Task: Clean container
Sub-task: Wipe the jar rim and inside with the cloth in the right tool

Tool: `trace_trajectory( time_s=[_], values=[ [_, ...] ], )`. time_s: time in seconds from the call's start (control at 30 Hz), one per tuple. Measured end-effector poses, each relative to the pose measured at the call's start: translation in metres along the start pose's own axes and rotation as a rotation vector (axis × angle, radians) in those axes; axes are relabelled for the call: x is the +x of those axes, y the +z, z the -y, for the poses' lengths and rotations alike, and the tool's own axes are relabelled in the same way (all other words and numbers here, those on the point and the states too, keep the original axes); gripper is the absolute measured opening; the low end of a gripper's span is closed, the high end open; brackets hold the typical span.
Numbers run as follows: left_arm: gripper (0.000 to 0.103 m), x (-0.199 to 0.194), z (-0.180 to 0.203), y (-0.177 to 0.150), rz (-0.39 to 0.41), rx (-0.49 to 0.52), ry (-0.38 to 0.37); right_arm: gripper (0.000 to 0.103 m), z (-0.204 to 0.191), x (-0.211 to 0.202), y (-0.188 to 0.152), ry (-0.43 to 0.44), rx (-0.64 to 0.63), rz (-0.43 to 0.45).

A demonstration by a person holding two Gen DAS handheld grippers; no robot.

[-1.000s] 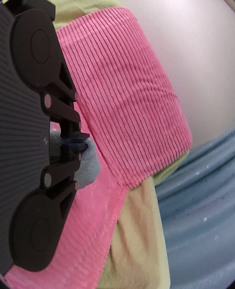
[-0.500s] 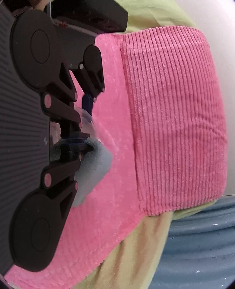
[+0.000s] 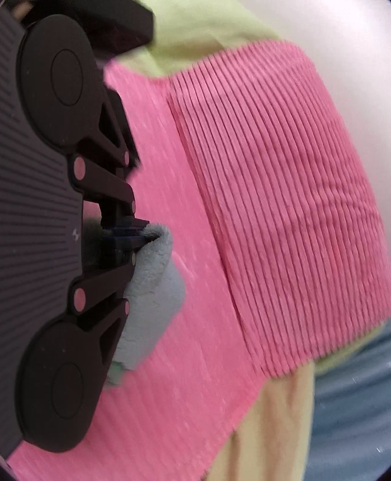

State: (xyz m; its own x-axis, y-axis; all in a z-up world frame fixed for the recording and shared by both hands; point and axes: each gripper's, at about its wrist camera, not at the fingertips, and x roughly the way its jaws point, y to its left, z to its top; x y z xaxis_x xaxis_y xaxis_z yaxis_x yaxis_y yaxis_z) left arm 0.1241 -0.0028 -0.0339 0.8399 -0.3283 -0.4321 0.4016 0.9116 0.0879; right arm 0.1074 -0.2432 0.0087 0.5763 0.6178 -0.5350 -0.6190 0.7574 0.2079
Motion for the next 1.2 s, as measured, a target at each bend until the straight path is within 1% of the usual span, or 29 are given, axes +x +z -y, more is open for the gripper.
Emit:
trace_trajectory(
  time_s=[0.17,0.23,0.57,0.8,1.03,1.2],
  values=[
    [0.084,0.001,-0.004,0.000,0.004,-0.017,-0.013,0.001,0.009,-0.010,-0.001,-0.097,-0.023,0.000],
    [0.084,0.001,-0.003,0.000,0.003,-0.014,-0.014,0.001,0.011,-0.019,-0.004,-0.116,-0.028,-0.003],
    [0.084,0.001,-0.002,0.000,0.000,-0.013,-0.012,0.002,0.002,-0.046,-0.016,-0.041,0.005,-0.056],
    [0.084,0.001,-0.001,0.000,-0.002,-0.015,-0.004,0.001,0.004,-0.030,-0.011,-0.075,0.006,-0.016],
    [0.084,0.002,-0.005,0.000,0.002,-0.019,-0.012,0.001,0.006,-0.014,-0.006,-0.105,0.008,0.021],
    [0.084,0.002,-0.004,0.000,0.001,-0.008,-0.014,0.001,0.005,-0.018,-0.011,-0.059,0.017,0.006]
  ],
)
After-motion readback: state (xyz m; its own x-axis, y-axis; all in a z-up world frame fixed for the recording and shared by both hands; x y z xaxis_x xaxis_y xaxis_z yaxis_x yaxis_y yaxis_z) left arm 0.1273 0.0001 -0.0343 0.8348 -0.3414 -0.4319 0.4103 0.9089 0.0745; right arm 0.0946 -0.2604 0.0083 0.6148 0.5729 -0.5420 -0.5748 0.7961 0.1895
